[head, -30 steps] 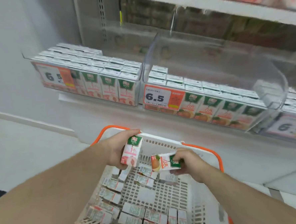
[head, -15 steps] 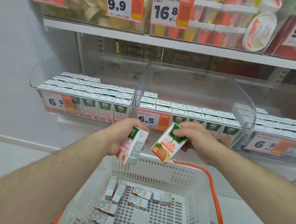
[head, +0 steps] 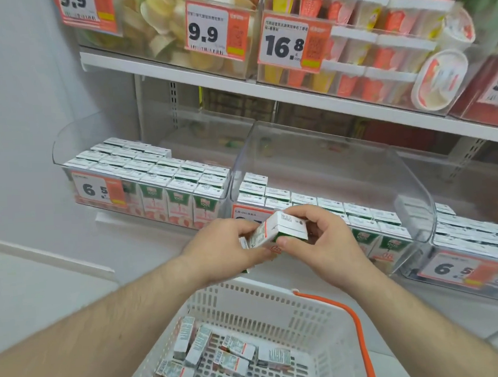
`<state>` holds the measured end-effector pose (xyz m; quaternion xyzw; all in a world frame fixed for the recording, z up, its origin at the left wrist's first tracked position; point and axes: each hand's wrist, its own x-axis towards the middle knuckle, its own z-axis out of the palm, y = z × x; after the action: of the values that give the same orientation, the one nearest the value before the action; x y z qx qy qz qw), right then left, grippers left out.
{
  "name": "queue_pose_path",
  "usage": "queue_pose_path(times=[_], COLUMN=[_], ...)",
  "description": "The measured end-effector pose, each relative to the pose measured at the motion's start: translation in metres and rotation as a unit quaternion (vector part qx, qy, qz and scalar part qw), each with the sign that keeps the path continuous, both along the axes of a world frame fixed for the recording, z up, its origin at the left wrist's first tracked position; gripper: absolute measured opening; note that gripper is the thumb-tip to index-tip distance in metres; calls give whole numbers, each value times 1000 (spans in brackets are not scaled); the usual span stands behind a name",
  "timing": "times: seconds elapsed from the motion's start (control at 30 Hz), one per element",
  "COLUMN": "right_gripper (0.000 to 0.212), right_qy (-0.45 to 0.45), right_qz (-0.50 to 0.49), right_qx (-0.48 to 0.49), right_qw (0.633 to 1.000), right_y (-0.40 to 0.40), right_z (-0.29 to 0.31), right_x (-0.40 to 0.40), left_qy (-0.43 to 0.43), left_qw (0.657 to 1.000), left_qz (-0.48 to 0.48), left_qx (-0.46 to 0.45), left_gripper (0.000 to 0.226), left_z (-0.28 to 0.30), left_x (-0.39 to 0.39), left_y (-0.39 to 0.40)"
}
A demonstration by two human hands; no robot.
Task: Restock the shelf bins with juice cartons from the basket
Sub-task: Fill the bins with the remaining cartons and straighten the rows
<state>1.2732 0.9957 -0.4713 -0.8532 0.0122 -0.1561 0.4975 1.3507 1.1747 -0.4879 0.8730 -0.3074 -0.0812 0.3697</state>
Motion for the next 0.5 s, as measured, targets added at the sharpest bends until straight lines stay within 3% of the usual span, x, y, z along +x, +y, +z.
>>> queue_pose_path(times=[0.07,0.17,0.27,0.37,0.5], right_gripper=[45,29,15,6,18], right_qy=[-17,-45,-73,-97,6], right_qz=[-2,-45,-135,-204,-228], right_qx=[-11,-39,-22,-59,-192], right_qw=[1000,997,988,972,955], right_y=[4,11,10,-8,-35], right_z=[1,5,26,58,70], right_x=[-1,3,18,44,97], left_qy=[-67,-120,-93,-65,-18], left_qw=[998,992,992,984,982], left_qz=[12,34,72,146,176], left_qx=[16,10,-40,-72,-61], left_gripper=[62,52,35,36,46], left_z=[4,13,21,24,21], left_x=[1,1,5,15,25], left_y=[1,2,2,3,0])
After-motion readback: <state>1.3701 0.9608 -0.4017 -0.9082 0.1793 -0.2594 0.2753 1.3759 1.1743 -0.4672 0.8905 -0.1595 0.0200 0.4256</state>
